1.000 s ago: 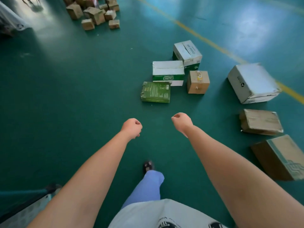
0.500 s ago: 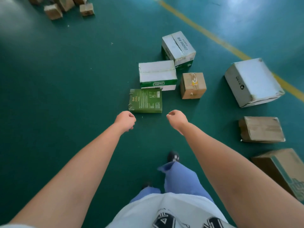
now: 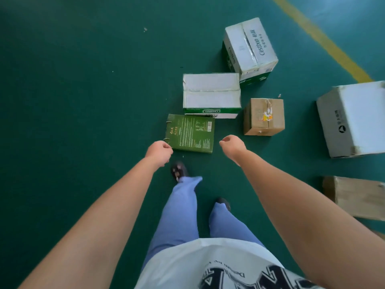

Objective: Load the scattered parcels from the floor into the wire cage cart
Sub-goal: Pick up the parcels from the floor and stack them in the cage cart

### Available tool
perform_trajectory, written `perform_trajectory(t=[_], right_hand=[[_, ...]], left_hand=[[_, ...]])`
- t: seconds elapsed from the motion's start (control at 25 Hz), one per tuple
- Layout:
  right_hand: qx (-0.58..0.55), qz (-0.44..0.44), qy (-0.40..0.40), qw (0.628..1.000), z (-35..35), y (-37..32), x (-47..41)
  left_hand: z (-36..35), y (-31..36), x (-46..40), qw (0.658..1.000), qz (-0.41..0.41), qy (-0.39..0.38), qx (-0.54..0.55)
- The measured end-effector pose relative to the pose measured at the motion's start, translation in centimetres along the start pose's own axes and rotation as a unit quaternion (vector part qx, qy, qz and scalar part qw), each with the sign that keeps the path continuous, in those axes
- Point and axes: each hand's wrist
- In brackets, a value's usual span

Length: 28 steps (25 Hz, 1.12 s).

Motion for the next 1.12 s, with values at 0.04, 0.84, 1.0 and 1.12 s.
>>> perform_trajectory(t=[0.04,0.84,1.0,1.12], right_hand=[[0.002,-0.008,0.000,1.000,-0.2,-1.2,-2.0],[0.095,-0.146,-0.056,0.983,-22.6,3.7,-46.2],[0.070,-0.204,-0.030,0.976,-26.8,6.9,-49.6],[-0.014,-0.238,-0.028,0.971,-29.1,8.7,-51.1]], left_hand=[[0.2,0.7,-2.3,1.000,0.004,-0.004,-0.001],[-18.0,-7.2,-48.7,0.987,0.154,-0.034,-0.044],[-21.5,-10.9,-52.9,0.980,0.196,-0.006,-0.014],[-23.2,-13.3,-54.7,0.978,0.209,0.015,-0.013]])
Point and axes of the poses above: each hand's wrist, its own x-axis away from the middle knuckle, its own z-axis out of the back of the hand, y = z × x, and after that the axes turned 6 degrees about y, right-handed
